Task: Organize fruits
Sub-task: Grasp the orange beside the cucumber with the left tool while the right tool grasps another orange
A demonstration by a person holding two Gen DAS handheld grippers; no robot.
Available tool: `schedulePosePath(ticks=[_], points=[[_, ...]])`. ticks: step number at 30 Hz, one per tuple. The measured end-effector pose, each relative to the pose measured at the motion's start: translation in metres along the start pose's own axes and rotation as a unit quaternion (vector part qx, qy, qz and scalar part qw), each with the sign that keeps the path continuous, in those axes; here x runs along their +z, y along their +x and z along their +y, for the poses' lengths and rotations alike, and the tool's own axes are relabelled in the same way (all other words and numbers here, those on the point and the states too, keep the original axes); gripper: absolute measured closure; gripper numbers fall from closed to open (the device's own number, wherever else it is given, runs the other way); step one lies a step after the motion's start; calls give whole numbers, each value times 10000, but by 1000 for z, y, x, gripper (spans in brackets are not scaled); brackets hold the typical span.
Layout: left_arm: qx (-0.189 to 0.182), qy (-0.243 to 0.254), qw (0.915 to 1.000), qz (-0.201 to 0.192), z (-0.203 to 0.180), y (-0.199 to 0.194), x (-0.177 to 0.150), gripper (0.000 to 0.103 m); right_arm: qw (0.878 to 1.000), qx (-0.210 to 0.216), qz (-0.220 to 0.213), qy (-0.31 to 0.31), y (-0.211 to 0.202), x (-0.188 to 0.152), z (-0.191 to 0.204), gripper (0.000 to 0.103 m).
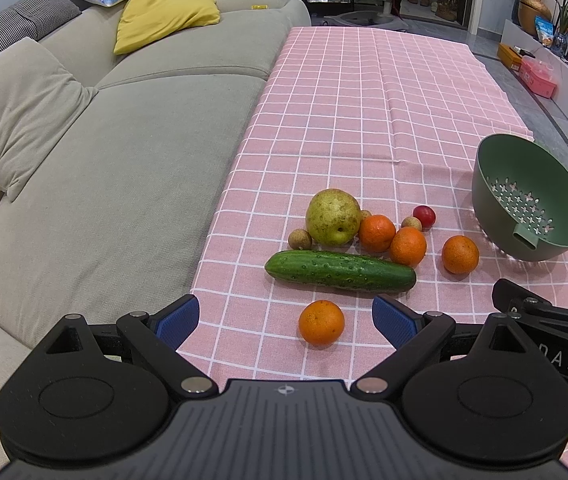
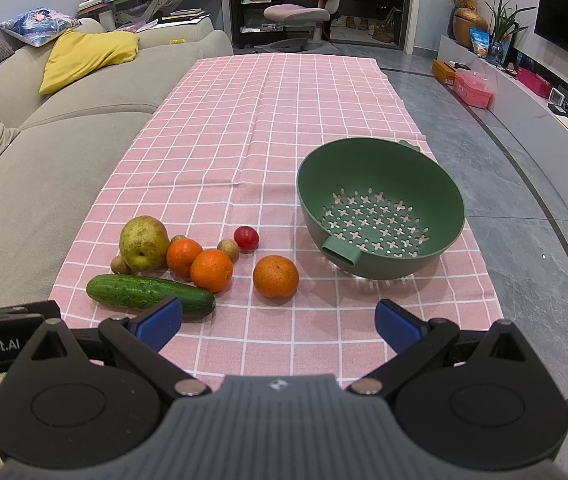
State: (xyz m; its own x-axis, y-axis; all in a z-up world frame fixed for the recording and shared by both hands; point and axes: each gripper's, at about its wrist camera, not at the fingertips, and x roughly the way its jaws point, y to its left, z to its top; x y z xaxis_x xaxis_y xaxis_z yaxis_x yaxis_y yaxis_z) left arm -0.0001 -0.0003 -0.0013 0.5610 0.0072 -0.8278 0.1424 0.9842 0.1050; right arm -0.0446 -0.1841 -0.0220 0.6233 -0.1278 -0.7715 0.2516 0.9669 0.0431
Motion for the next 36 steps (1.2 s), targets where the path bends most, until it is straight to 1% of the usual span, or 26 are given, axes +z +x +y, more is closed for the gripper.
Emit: schedulePosePath(ticks=[5,9,11,13,14,15,16,17,18,19,20,22,24,25,27,29,31,32,33,34,36], points=[[-108,-35,9999,-41,0,0,0,0,10000,12,38,-32,1,0,0,4],[-29,-225,9997,-87,6,-1,2,0,9999,62,136,79,4,3,-6,4],[-200,-441,9988,-96,15,-2,2,0,9998,132,131,124,5,6,-9,4],[-480,-699,9963,-144,25,-1,1,0,9995,269,129,109,4,5,-12,4],[-575,-774,9951,-240,30,0,-2,0,9992,375,118,104,0,5,-14,4],[-569,-803,9947,-301,33,4,-6,0,9987,500,95,91,-2,5,-15,4],[-511,-837,9949,-224,36,8,-7,0,9980,627,49,50,-5,4,-15,4],[-537,-912,9944,-61,41,13,-7,6,9976,698,7,6,-5,3,-15,4],[-673,-1059,9921,54,47,17,-7,18,9975,710,-33,-46,-5,2,-15,4],[-816,-1197,9894,73,52,18,-9,19,9978,657,-88,-87,-4,1,-15,4],[-826,-1241,9888,55,55,20,-12,19,9979,604,-188,-133,-3,0,-14,4],[-607,-1142,9916,-14,57,24,-14,19,9958,754,-338,-392,3,-4,-11,4],[-443,-1051,9934,-110,57,30,-18,19,9940,809,-263,-680,17,-8,-7,4],[-460,-1013,9937,-147,57,33,-19,19,9936,817,-200,-750,24,-10,-7,4],[-662,-931,9933,-198,56,39,-22,19,9934,882,-8,-738,40,-12,-8,4],[-854,-866,9924,-167,54,47,-23,19,9922,1057,242,-622,53,-9,-13,11],[-990,-763,9921,-90,48,53,-23,19,9906,1187,358,-582,64,-6,-14,18],[-996,-674,9927,-50,44,55,-22,21,9909,1106,410,-646,71,-6,-14,23],[-972,-565,9937,-36,39,57,-22,24,9910,1023,468,-728,78,-6,-13,35],[-945,-442,9945,-32,34,59,-23,25,9908,973,521,-789,85,-8,-11,44],[-884,-226,9958,15,25,64,-24,27,9900,917,720,-795,96,-8,-12,49]])
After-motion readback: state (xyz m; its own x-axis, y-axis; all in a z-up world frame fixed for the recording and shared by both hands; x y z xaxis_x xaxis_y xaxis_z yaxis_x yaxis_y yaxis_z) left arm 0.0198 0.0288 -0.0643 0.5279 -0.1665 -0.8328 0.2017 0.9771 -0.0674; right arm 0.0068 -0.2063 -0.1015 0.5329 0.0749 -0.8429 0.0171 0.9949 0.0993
